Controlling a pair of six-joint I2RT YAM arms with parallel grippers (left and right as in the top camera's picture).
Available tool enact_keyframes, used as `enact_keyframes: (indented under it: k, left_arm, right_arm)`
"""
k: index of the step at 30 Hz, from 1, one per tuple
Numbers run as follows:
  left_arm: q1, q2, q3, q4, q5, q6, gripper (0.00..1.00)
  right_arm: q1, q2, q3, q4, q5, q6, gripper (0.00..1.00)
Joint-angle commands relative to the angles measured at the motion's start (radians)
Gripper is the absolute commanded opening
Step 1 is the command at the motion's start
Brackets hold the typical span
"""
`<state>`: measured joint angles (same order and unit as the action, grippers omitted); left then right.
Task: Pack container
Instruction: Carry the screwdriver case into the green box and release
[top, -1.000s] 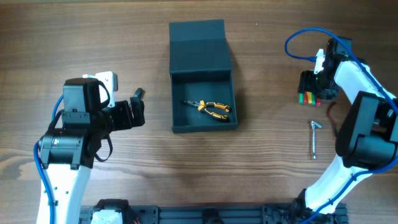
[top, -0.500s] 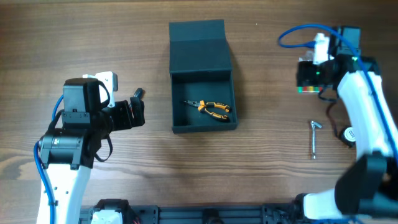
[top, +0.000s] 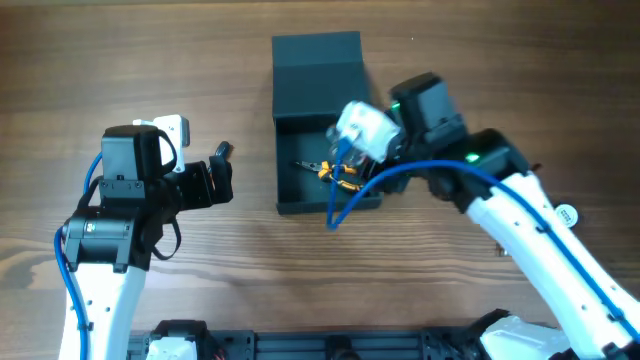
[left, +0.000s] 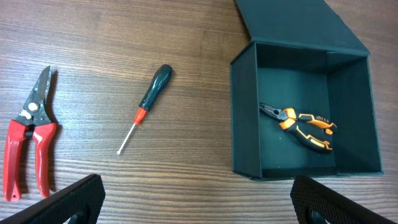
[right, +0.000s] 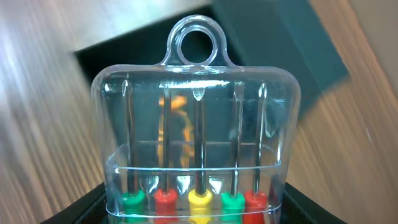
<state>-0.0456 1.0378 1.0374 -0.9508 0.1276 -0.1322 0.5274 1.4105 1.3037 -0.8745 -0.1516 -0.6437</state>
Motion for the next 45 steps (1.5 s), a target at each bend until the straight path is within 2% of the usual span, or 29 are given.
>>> enact_keyframes:
  k: [1, 9, 18, 25, 26, 28, 29, 32, 33, 38, 45]
  left_arm:
    - [0.005, -0.002, 0.018, -0.001, -0.006, 0.02, 1.0]
    - [0.005, -0.002, 0.018, -0.001, -0.006, 0.02, 0.99]
    - [0.005, -0.002, 0.018, -0.001, -0.006, 0.02, 1.0]
    - [0.005, -0.002, 0.018, -0.001, -0.006, 0.02, 1.0]
    - [0.005, -0.002, 0.018, -0.001, -0.006, 0.02, 1.0]
    - [0.005, -0.002, 0.018, -0.001, -0.006, 0.02, 1.0]
    - [0.005, -0.002, 0.018, -0.001, -0.006, 0.02, 1.0]
    - [0.005, -0.002, 0.018, -0.001, -0.006, 0.02, 1.0]
    - [0.005, -0.002, 0.018, -0.001, -0.006, 0.02, 1.0]
    - [0.005, -0.002, 0.018, -0.001, -0.006, 0.02, 1.0]
    - [0.005, -0.002, 0.018, -0.001, -0.006, 0.021, 1.0]
  right_arm:
    - [0.05, 0.086, 0.011, 0.039, -0.033, -0.185, 0.04]
    - [0.056, 0.258, 0.011, 0.236, -0.03, -0.195, 0.04]
    - [0.056, 0.473, 0.011, 0.243, -0.034, -0.195, 0.04]
    - [0.056, 0.528, 0.011, 0.259, -0.033, -0.194, 0.06]
    - [0.056, 0.528, 0.011, 0.261, -0.029, -0.192, 0.18]
    - [0.056, 0.528, 0.012, 0.261, -0.023, -0.183, 0.66]
    - [0.056, 0.527, 0.012, 0.261, -0.018, -0.16, 0.74]
    - [0.056, 0.521, 0.023, 0.248, -0.01, -0.079, 0.88]
    - [0.056, 0.513, 0.035, 0.23, -0.01, -0.059, 1.0]
    - [0.053, 0.426, 0.119, 0.118, 0.021, 0.047, 1.0]
    - [0.003, 0.261, 0.328, -0.146, 0.189, 0.259, 1.0]
